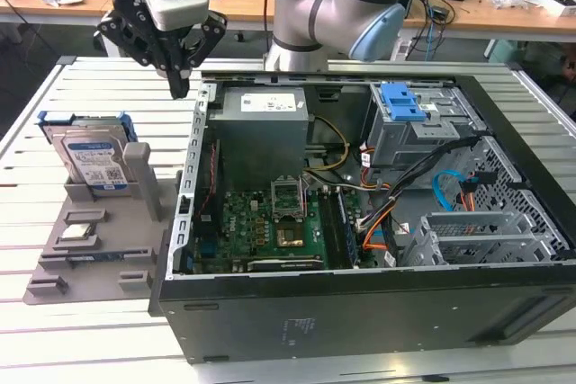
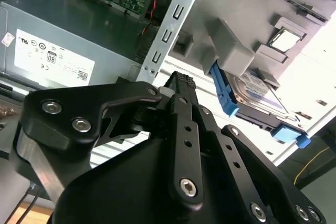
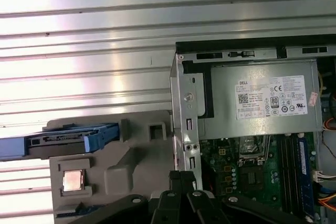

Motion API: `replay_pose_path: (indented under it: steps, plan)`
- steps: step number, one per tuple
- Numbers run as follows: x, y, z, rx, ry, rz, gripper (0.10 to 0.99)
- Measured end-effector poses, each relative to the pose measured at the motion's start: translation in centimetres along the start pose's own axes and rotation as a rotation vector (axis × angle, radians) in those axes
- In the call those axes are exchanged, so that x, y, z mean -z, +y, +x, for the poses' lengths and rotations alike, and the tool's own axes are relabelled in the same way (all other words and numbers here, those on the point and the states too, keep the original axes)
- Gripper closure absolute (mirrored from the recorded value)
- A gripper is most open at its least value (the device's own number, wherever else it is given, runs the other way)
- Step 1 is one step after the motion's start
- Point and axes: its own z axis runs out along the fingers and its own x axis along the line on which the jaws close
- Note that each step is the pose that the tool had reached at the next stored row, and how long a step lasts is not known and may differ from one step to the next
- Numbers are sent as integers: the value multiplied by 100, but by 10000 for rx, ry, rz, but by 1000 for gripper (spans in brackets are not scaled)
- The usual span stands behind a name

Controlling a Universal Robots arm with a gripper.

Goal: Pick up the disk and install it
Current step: 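Reach for the disk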

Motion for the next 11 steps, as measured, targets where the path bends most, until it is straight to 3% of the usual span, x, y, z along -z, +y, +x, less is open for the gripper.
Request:
replay_pose_path:
  steps: [4, 11]
  plan:
    - [4, -11, 141, 0, 0, 0, 980]
    - [7, -21, 276, 1, 0, 0, 980]
